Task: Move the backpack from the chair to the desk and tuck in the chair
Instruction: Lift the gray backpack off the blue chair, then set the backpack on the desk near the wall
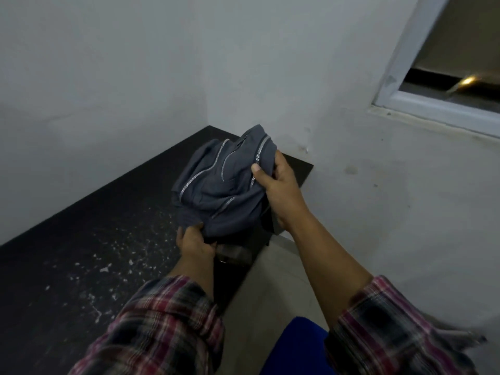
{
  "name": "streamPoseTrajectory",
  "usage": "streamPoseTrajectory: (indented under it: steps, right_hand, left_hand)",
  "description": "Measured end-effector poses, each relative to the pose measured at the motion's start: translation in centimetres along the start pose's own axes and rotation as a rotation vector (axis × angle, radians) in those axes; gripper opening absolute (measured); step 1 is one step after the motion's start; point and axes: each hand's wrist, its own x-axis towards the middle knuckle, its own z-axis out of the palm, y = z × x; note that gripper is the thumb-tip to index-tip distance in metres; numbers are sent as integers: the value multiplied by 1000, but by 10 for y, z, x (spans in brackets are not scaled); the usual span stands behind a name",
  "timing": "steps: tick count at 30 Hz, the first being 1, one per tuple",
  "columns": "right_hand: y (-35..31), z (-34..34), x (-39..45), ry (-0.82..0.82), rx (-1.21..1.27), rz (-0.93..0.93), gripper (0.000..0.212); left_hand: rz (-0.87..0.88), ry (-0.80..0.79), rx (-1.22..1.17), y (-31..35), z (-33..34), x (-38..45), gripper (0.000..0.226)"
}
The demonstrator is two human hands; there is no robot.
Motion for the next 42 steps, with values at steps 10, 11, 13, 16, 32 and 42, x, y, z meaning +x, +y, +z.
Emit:
streamPoseTrajectory:
  steps: [10,11,13,16,32,42]
  right_hand:
    - [127,2,48,197,-152,254,57]
    - [138,1,49,213,-182,301,57]
    - [158,-2,48,306,-182,455,56]
    - [189,1,33,446,-222,673,50]
    - [198,-52,116,537,-905,555,18]
    - [202,-103,169,344,-484,761,49]
  left_hand:
    - [139,197,32,58,16,118,67]
    - [143,203,46,58,13,124,66]
    - [180,240,100,58,9,133,59]
    - [292,297,219,54,10,140,50]
    - [505,414,1015,21,12,147,104]
    - [742,305,1130,14,-12,158,90]
